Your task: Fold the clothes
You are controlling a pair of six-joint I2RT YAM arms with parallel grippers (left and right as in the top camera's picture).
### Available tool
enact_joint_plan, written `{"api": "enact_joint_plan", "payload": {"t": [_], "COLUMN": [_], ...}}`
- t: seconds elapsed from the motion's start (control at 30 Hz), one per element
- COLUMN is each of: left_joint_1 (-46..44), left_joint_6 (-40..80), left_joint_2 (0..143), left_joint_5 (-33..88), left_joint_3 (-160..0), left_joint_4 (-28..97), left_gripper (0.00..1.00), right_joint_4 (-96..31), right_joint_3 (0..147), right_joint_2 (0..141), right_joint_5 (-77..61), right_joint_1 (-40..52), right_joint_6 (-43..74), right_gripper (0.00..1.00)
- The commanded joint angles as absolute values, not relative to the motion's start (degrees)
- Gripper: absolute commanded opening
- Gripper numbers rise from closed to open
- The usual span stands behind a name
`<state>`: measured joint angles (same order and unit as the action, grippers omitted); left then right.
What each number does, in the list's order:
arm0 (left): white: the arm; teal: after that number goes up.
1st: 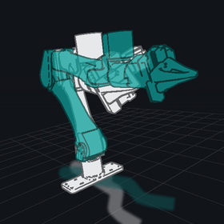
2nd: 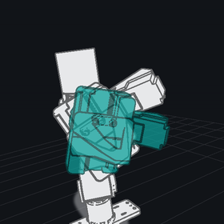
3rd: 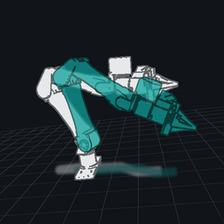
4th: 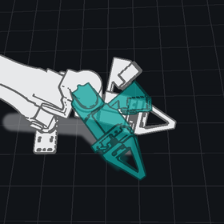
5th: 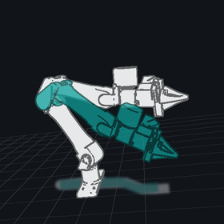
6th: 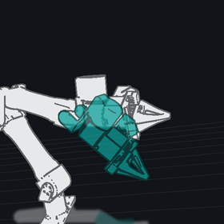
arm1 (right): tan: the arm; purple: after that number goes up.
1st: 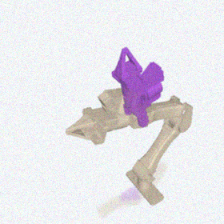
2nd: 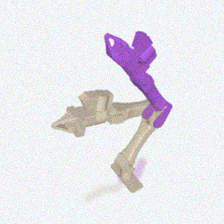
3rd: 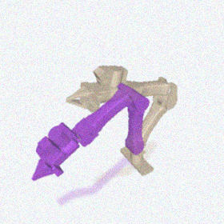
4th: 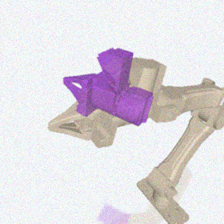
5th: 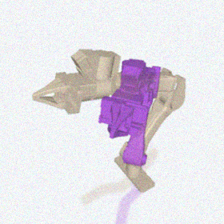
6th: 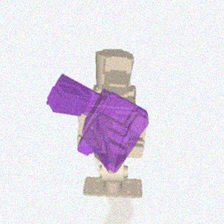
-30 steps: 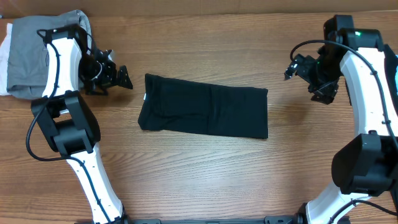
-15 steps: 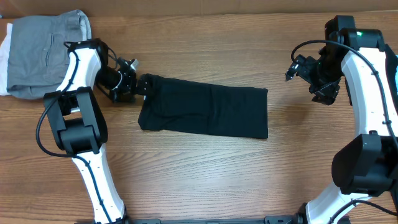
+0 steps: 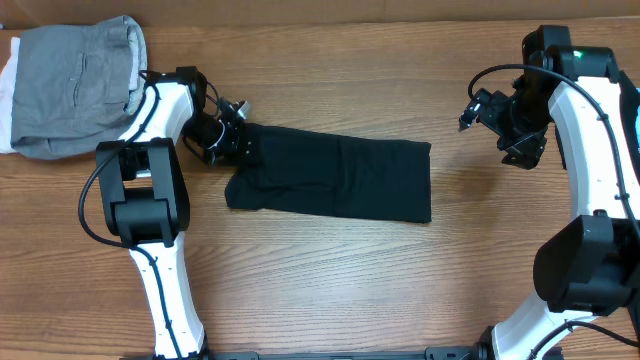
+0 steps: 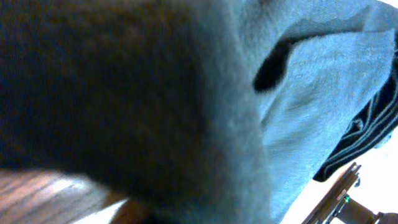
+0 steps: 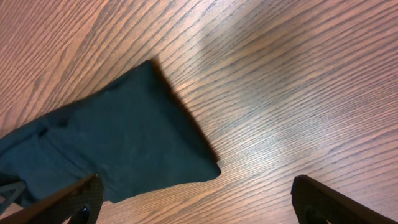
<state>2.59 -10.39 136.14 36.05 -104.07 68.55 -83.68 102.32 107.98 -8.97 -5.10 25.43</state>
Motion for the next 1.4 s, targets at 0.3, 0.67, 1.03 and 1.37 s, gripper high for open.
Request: {"api": "enact_joint_plan", "payload": {"t": [0.3,0.67,1.03,1.37], "left_joint_1": [6.1,5.1,-6.6,-13.7], "left_joint_6": [-0.9,1.9,1.7,2.8], "left_joint_2": [137.5,137.5,137.5,137.4], "left_joint_5": [19.8,15.0,18.1,18.0], "left_joint_3": [-115.1,-138.0,-139.1,-141.8], "left_joint_4": [75.2,91.3,93.0,94.0], "left_gripper": [0.04,0.04,0.04,0.04], "right_joint_4": [-84.9,-84.3,-84.3,-82.8], "right_joint_3": [102.8,102.7,102.7,99.7], "right_joint_2": [107.1,107.1,107.1,107.2], "right_joint_5": [-8.6,-8.6,-9.1,-9.1], "right_joint_1": [-4.9,-4.9,-4.8,-3.0], "right_joint_6": [25.0,25.0,25.1,25.1], "right_gripper": [1.00,1.00,1.00,1.00]}}
